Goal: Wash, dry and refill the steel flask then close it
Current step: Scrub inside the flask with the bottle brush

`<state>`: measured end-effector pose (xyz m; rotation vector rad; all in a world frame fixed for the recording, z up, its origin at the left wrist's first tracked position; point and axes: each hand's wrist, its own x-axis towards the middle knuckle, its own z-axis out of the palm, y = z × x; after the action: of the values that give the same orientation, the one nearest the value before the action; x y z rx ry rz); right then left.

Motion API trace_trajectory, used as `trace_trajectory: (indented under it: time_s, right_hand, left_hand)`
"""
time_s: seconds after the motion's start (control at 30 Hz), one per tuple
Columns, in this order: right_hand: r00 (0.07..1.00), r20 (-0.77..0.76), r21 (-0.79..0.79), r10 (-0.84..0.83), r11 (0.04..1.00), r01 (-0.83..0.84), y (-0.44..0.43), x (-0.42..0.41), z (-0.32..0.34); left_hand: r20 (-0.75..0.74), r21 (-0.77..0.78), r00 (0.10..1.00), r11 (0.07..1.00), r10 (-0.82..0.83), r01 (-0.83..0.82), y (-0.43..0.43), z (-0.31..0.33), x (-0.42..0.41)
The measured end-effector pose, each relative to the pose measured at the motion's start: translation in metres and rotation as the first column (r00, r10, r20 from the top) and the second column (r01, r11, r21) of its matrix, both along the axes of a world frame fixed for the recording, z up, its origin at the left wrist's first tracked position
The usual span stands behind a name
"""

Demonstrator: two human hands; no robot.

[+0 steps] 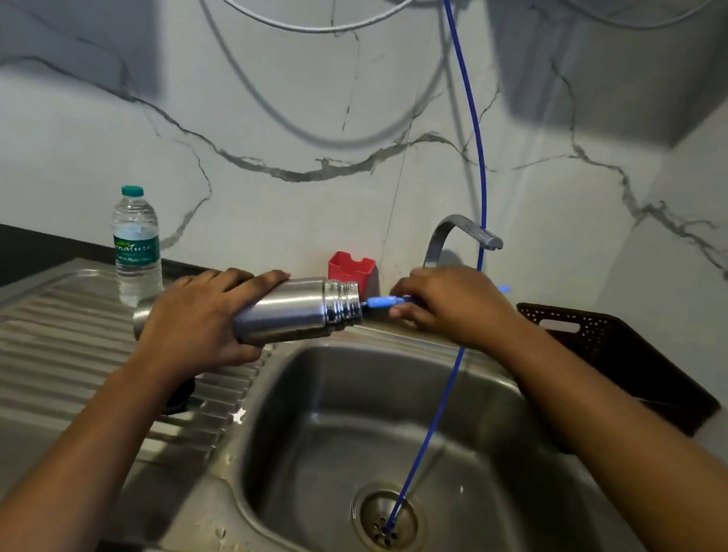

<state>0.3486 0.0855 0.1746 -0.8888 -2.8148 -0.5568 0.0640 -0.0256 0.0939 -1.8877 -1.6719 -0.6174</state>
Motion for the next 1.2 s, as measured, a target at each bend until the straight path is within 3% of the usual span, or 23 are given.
trace_trajectory:
  time_s: [0.03, 0.07, 0.13, 0.2, 0.23, 0.27, 0.33, 0.37, 0.4, 0.47, 0.5, 0.53, 0.6, 0.67, 0.73, 0.77, 0.83, 0.9, 0.97, 1.0, 1.03, 1.1, 1.2]
  right_hand:
    - [0.997, 0.045, 0.357, 0.066, 0.931, -0.078, -0.002, 0.001, -0.008]
    - [0.989, 0.097, 0.536, 0.116, 0.831, -0.15, -0.007, 0.002, -0.011]
    - [0.981, 0.13, 0.515, 0.141, 0.836, -0.189, -0.012, 0.001, -0.013]
    - [0.995, 0.034, 0.138, 0.097, 0.985, -0.101, -0.014, -0.002, -0.006]
    - [0.999, -0.033, -0.251, 0.028, 0.967, -0.036, -0.014, -0.004, 0.001]
    - [0.994, -0.079, -0.643, -0.073, 0.766, 0.005, -0.012, -0.003, 0.009]
    - [0.964, -0.084, -0.951, -0.251, 0.31, -0.002, -0.009, 0.002, 0.019]
    - [0.955, -0.094, -0.962, -0.282, 0.271, -0.014, -0.009, 0.004, 0.02]
    - [0.956, -0.11, -0.938, -0.271, 0.347, -0.01, -0.011, 0.003, 0.02]
    - [0.979, -0.17, -0.586, -0.109, 0.811, -0.011, -0.017, 0.002, 0.012]
    - [0.993, -0.121, -0.165, 0.004, 0.986, -0.024, -0.016, 0.002, 0.004]
    - [0.996, -0.058, 0.23, 0.074, 0.971, -0.058, -0.016, 0.002, -0.004]
    - [0.988, 0.018, 0.533, 0.15, 0.835, -0.137, -0.022, 0.0, -0.012]
    - [0.99, 0.008, 0.348, 0.144, 0.928, -0.137, -0.02, -0.005, -0.01]
    - [0.995, -0.084, -0.306, 0.054, 0.949, -0.078, -0.015, -0.008, 0.005]
    - [0.994, -0.096, -0.649, -0.054, 0.76, -0.021, -0.011, -0.007, 0.014]
    - [0.966, -0.022, -0.941, -0.257, 0.331, 0.067, -0.004, 0.0, 0.025]
    - [0.949, -0.013, -0.95, -0.315, 0.301, 0.087, -0.006, 0.003, 0.025]
    - [0.969, -0.083, -0.71, -0.234, 0.696, 0.107, -0.015, 0.0, 0.015]
    - [0.987, -0.08, -0.348, -0.139, 0.932, 0.103, -0.017, -0.002, 0.008]
    - [0.997, -0.03, 0.085, -0.07, 0.994, 0.072, -0.017, -0.001, -0.001]
    - [0.999, 0.031, 0.554, 0.035, 0.831, -0.046, -0.021, 0.002, -0.011]
    - [0.994, 0.084, 0.456, 0.073, 0.884, -0.103, -0.022, 0.001, -0.008]
  left_hand:
    - [0.054, -0.046, 0.999, 0.999, -0.005, 0.008, -0.001, 0.001, -0.002]
    - [0.093, -0.073, 0.995, 0.997, -0.021, 0.027, -0.001, 0.002, -0.003]
    - [0.089, -0.084, 0.995, 0.995, -0.041, 0.049, -0.001, 0.002, -0.005]
    - [0.007, -0.037, 1.0, 0.999, -0.024, 0.024, -0.001, 0.002, -0.005]
    - [-0.048, 0.024, 0.999, 1.0, -0.014, 0.015, -0.001, 0.002, -0.004]
    - [-0.092, 0.095, 0.996, 0.995, -0.011, 0.02, -0.001, 0.002, -0.002]
    - [-0.13, 0.189, 0.991, 0.981, -0.016, 0.041, -0.003, 0.003, 0.006]
    - [-0.135, 0.2, 0.991, 0.979, -0.012, 0.04, -0.004, 0.004, 0.008]
    - [-0.133, 0.19, 0.991, 0.981, -0.003, 0.029, -0.004, 0.005, 0.007]
    - [-0.091, 0.111, 0.996, 0.994, 0.006, 0.004, -0.003, 0.005, 0.002]
    - [-0.05, 0.059, 0.999, 0.998, 0.004, -0.001, -0.003, 0.005, -0.001]
    - [-0.002, 0.014, 1.0, 1.0, -0.005, 0.005, -0.003, 0.004, -0.003]
    - [0.058, -0.032, 0.998, 0.999, -0.024, 0.026, -0.002, 0.004, -0.006]
    - [0.028, -0.013, 0.999, 1.0, -0.017, 0.017, -0.001, 0.003, -0.008]
    - [-0.053, 0.063, 0.999, 0.998, -0.008, 0.011, 0.0, 0.0, -0.005]
    - [-0.093, 0.122, 0.996, 0.992, -0.011, 0.022, 0.0, -0.002, -0.001]
    - [-0.133, 0.212, 0.991, 0.976, -0.02, 0.048, 0.0, -0.003, 0.009]
    - [-0.145, 0.225, 0.989, 0.973, -0.011, 0.044, 0.0, -0.003, 0.014]
    - [-0.107, 0.177, 0.994, 0.984, 0.001, 0.018, 0.001, -0.002, 0.009]
    - [-0.065, 0.137, 0.998, 0.991, 0.005, 0.004, 0.0, -0.001, 0.007]
    - [-0.012, 0.098, 1.0, 0.995, 0.006, -0.005, -0.001, 0.0, 0.004]
    - [0.065, 0.058, 0.998, 0.998, 0.001, -0.005, -0.001, 0.001, 0.003]
    - [0.021, 0.076, 1.0, 0.997, 0.013, -0.014, -0.001, 0.0, 0.003]
